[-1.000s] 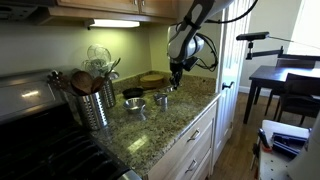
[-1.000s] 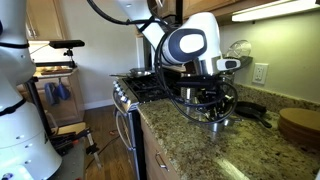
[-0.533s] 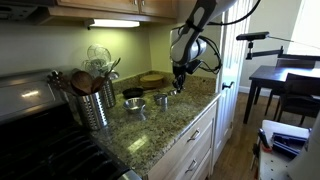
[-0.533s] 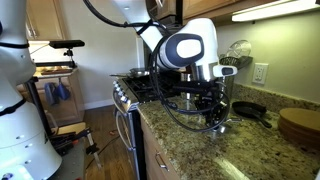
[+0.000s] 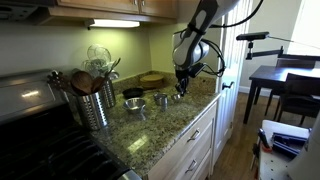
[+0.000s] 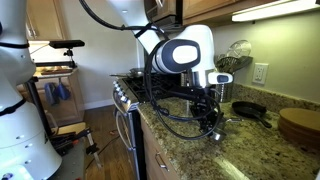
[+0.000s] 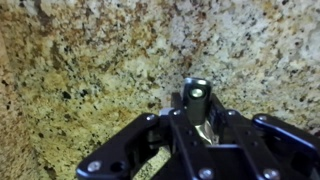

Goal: Unstack the metal pots

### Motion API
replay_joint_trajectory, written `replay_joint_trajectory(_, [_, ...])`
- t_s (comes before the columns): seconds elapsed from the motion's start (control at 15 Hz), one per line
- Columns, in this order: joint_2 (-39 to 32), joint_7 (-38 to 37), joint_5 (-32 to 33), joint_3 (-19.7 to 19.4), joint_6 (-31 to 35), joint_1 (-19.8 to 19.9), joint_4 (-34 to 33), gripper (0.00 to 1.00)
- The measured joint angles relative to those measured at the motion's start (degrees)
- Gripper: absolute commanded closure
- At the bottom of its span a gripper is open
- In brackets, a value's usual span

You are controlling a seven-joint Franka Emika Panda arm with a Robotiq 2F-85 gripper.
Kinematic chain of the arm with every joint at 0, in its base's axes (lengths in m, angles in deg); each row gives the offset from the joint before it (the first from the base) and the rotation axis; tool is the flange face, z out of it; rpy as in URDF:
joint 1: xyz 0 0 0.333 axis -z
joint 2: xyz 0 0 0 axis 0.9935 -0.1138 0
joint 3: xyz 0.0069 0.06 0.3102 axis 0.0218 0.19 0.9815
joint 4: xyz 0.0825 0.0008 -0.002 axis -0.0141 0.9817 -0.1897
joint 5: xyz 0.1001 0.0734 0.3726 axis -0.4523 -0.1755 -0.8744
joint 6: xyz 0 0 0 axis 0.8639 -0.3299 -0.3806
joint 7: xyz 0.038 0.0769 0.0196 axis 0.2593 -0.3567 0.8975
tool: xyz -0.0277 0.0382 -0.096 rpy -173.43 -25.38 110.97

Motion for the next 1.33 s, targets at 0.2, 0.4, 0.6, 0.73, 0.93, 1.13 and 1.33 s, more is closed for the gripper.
replay_joint_trajectory(0.2, [-0.1, -0.5, 0.0, 0.0, 0.0, 0.0, 0.8, 0.87])
replay_joint_trajectory(0.4, [-0.1, -0.9, 0.0, 0.0, 0.0, 0.0, 1.2, 0.88])
replay_joint_trajectory(0.6, [-0.1, -1.1, 0.0, 0.0, 0.0, 0.0, 1.3, 0.46])
replay_joint_trajectory(0.73, [-0.1, -1.1, 0.0, 0.1, 0.0, 0.0, 1.4, 0.35])
replay_joint_trajectory(0.93, [-0.1, -1.1, 0.0, 0.1, 0.0, 0.0, 1.7, 0.15])
replay_joint_trajectory(1.13, [-0.1, -1.3, 0.0, 0.2, 0.0, 0.0, 1.7, 0.01])
replay_joint_trajectory(1.33, [0.1, -3.4, -0.1, 0.4, 0.0, -0.1, 1.5, 0.00])
